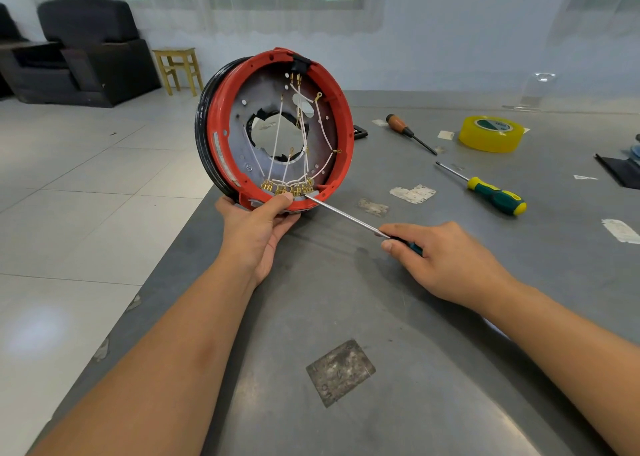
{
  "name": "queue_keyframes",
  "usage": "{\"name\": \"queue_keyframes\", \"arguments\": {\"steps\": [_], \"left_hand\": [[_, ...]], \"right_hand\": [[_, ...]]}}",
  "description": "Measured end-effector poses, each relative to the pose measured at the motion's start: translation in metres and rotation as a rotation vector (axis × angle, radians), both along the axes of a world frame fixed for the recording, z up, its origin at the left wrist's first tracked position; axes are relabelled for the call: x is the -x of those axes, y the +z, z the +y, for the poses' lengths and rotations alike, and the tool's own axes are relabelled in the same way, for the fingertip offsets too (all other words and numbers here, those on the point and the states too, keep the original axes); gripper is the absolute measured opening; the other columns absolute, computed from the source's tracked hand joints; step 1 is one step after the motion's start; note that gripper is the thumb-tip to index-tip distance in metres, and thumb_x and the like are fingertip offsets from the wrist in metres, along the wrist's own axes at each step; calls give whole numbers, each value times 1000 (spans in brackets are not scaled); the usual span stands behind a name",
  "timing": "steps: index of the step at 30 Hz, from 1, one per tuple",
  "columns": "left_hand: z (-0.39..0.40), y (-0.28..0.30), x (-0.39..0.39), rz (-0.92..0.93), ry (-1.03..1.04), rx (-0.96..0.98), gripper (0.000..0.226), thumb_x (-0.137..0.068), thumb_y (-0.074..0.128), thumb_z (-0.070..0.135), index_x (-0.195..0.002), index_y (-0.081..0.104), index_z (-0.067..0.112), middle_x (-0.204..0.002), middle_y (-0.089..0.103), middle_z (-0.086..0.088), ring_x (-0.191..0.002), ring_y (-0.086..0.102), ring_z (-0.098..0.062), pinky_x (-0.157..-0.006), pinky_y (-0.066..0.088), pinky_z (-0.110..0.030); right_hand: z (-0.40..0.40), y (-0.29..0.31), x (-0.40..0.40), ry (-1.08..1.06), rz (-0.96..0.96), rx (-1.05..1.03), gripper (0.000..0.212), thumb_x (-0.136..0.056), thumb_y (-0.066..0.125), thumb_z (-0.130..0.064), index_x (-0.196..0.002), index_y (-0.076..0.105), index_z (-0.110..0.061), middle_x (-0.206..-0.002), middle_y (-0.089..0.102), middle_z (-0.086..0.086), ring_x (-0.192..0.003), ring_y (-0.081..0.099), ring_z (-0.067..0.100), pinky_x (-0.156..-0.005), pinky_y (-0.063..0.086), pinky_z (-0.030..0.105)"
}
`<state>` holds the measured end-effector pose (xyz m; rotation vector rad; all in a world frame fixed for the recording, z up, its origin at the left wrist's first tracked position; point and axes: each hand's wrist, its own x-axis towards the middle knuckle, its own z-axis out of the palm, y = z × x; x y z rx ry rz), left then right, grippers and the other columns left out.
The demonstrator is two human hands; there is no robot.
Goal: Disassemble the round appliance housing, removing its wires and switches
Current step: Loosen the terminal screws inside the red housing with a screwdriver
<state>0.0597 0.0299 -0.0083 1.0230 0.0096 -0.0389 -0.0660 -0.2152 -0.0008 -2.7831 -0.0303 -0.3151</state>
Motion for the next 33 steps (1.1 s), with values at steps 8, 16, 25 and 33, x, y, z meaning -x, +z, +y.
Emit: {"name": "queue_keyframes", "arguments": {"steps": [8, 16, 25, 33], "left_hand": [[1, -1, -1, 5, 1, 12, 60, -88, 73, -12, -126, 36, 16, -127, 64, -18, -99, 78, -33, -91, 62, -58], [1, -1, -1, 9, -6, 7, 62, -87, 74, -12, -129, 37, 17, -130, 64, -17, -99, 79, -31, -90, 63, -56], [2, 1, -1, 36, -22, 50, 64, -87, 77, -9, -131, 38, 15, -132, 63, -17, -102, 78, -33, -90, 62, -58], [2, 3, 1, 69, -56, 118, 69, -89, 74, -9, -142, 34, 10, -135, 64, -24, -106, 76, -39, -89, 62, -59]], "right_hand": [[7, -1, 4, 9, -67, 163, 51, -98, 28, -63, -140, 52, -46, -102, 72, -10, -93, 67, 26, -66, 50, 35], [1, 10, 1, 0, -105, 463, 57, -99, 12, -63, -149, 37, -51, -103, 64, -13, -81, 67, 20, -49, 34, 25], [7, 9, 1, -49, -74, 446, 52, -101, 17, -59, -151, 29, -51, -104, 53, -9, -81, 62, 19, -51, 42, 29], [8, 5, 1, -36, -7, 374, 56, -99, 15, -57, -154, 25, -49, -105, 49, -5, -79, 57, 21, -61, 54, 39]]}}
